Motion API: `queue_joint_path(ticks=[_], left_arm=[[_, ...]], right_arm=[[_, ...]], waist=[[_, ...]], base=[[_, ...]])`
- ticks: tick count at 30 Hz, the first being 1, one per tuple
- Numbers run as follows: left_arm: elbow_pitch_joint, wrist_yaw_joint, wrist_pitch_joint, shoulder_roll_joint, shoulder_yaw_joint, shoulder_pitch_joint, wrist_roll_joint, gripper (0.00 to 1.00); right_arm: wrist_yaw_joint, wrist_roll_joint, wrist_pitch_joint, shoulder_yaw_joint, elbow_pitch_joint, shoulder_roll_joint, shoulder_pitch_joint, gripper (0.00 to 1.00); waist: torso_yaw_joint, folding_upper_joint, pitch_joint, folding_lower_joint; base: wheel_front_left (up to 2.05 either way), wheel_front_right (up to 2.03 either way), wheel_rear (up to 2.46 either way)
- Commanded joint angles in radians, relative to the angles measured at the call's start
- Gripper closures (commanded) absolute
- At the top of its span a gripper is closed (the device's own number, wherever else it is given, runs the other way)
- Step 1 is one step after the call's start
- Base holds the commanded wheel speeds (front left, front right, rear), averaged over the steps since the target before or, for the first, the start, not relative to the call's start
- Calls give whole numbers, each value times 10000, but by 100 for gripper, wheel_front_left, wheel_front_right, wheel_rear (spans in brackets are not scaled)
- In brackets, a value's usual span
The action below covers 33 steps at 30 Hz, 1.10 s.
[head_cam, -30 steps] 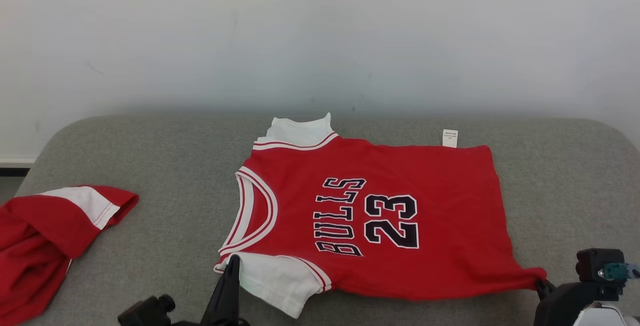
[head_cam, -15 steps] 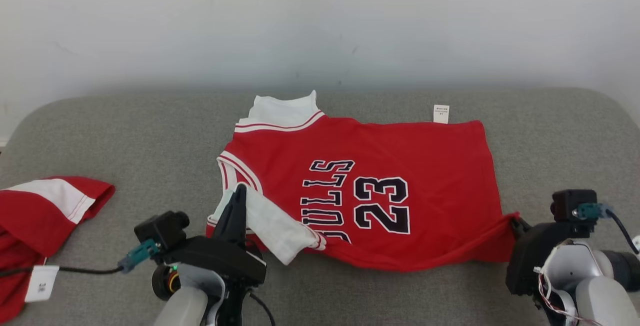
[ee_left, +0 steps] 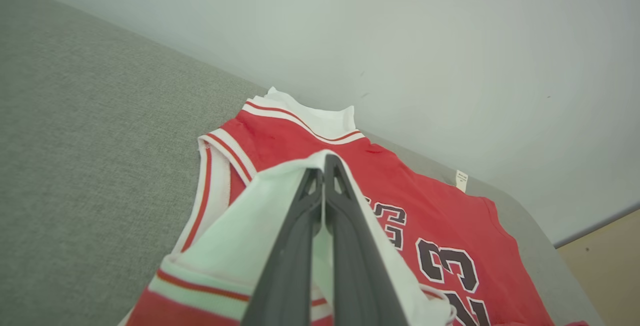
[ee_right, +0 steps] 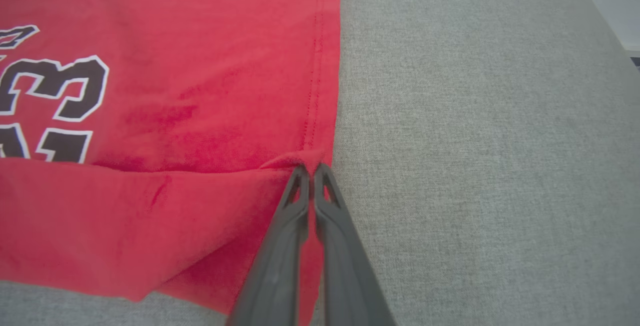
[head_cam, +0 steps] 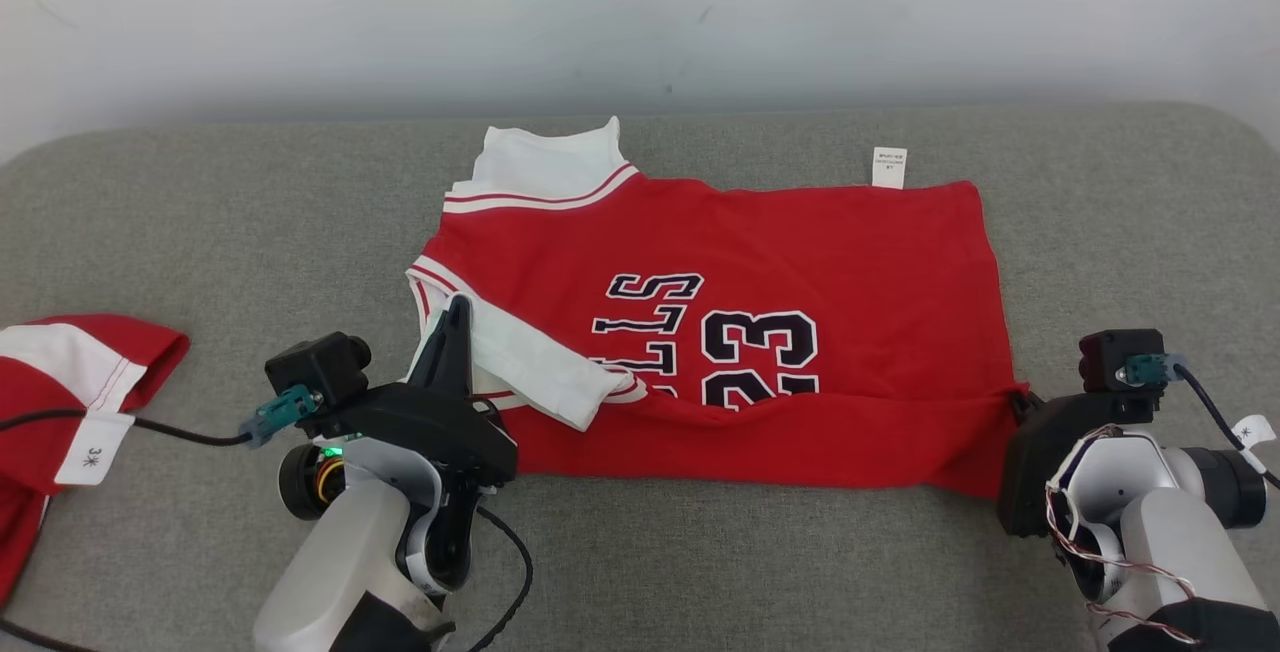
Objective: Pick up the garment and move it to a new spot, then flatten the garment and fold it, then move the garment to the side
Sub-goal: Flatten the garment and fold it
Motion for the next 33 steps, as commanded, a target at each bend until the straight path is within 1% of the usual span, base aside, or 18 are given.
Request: queue_joint_path(ticks=[1,10,13,19,20,21,22,25,28,30,33], left_arm=[[275,-71,-142,-20,-35,-294,-3,100],[1127,-227,-349,-30,-141,-1012,-78,100],[1384,-115,-396,-31,-156,-1205,-114,100],[1753,-111,-433,-31,-186,-1355,-220,100],[1797,-128,-436,-32,-220,-1372,-250,65],[1839,-129,-438,-32,-235,-1377,-288,0],[1886,-74,-432,-26,-215,-1370,-346,0],[1802,16,-430,-28,-131,-1350,-138,0],[1553,216,-433,102,100,-870,446,0],[1399,270,-434,228,37,-541,858,0],[1337,297,-434,398,-318,20,1498,0]], right_arm=[[5,-79,-167,-13,231,66,-268,100],[5,-371,-539,-154,1059,73,-873,100],[5,-426,-825,-311,1238,134,-1069,100],[5,-474,-1206,-247,1638,185,-1421,100],[5,-448,-1346,-186,1666,184,-1477,86],[5,-438,-1463,-181,1716,172,-1510,28],[5,-443,-1637,-233,1752,153,-1528,0],[5,-421,-1938,-230,1913,165,-1553,0],[5,-172,-2087,-320,2012,144,-1380,0],[5,27,-1913,-364,1932,153,-1172,0],[5,452,-1446,-505,1645,131,-816,0]], waist=[[-34,-1,159,-1],[-56,-1,405,-1],[-34,-1,467,-1],[-16,-1,531,-1],[-3,-1,538,-1],[12,-1,546,-1],[28,-1,550,-1],[112,-1,499,-1],[220,-1,276,-1],[253,-1,100,-1],[273,-1,-194,-1]], base=[[0,0,0],[0,0,0],[0,0,0],[0,0,0],[0,0,0],[0,0,0],[0,0,0],[0,0,0],[0,0,0],[0,0,0],[0,0,0]])
